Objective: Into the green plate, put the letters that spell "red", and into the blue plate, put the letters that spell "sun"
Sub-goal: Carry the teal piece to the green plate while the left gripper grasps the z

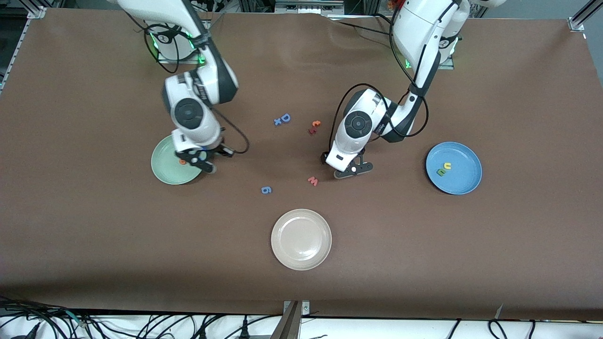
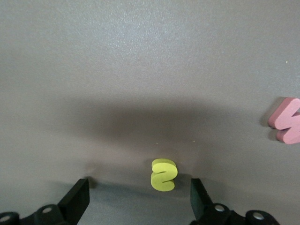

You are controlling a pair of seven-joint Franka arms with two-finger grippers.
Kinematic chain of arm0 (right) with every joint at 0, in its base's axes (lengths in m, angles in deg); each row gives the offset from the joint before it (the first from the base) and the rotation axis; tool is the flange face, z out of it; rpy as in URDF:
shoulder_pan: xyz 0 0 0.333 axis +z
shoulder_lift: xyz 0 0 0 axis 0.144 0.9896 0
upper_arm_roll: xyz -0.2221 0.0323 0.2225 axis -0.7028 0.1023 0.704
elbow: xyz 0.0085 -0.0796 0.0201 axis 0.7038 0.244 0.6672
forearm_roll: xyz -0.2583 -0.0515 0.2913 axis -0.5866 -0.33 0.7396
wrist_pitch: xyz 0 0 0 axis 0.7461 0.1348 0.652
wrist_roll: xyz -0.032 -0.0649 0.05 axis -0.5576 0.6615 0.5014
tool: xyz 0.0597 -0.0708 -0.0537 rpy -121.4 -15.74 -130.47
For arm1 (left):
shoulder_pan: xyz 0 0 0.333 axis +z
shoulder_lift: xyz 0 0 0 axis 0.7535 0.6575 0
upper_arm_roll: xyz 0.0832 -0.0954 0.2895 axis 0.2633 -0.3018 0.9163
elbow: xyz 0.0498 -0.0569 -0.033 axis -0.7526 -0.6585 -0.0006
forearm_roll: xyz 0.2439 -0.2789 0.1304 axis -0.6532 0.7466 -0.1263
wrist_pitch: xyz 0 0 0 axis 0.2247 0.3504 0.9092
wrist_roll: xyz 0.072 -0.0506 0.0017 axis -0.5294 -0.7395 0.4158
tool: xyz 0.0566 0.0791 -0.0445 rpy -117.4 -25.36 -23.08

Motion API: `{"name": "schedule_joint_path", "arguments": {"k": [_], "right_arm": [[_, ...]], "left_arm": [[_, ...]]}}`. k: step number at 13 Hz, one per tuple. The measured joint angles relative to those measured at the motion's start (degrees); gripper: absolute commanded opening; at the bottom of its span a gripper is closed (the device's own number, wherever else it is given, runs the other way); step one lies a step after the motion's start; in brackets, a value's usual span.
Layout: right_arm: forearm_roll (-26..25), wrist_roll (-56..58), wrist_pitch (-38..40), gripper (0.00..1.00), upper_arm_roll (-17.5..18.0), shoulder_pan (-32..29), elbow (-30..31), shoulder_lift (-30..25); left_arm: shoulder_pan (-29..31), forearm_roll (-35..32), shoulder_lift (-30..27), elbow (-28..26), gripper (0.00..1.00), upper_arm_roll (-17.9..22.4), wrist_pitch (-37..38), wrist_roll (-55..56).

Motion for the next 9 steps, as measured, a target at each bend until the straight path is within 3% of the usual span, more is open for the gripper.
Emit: {"name": "schedule_joint_path", "arguments": {"k": [4,7,9], "right_arm": [[0.00,15.56,4.04,0.02,-8.35,-0.51,1.29,-1.29],[0.00,20.87,3.53,0.03,-9.77,-1.21,4.07,-0.52],[0.01,23.70,-0.30,0.10,-9.78,-2.00,6.81,0.90]], "left_arm": [[-0.44,0.00,0.11,0.10,0.63,-0.01,-0.02,0.09],[-0.50,-0.01,0.05,0.60,0.55,0.00,-0.02,0.12],[-0.50,-0.21,0.04,0.71,0.53,0.00,0.03,0.12]]}}
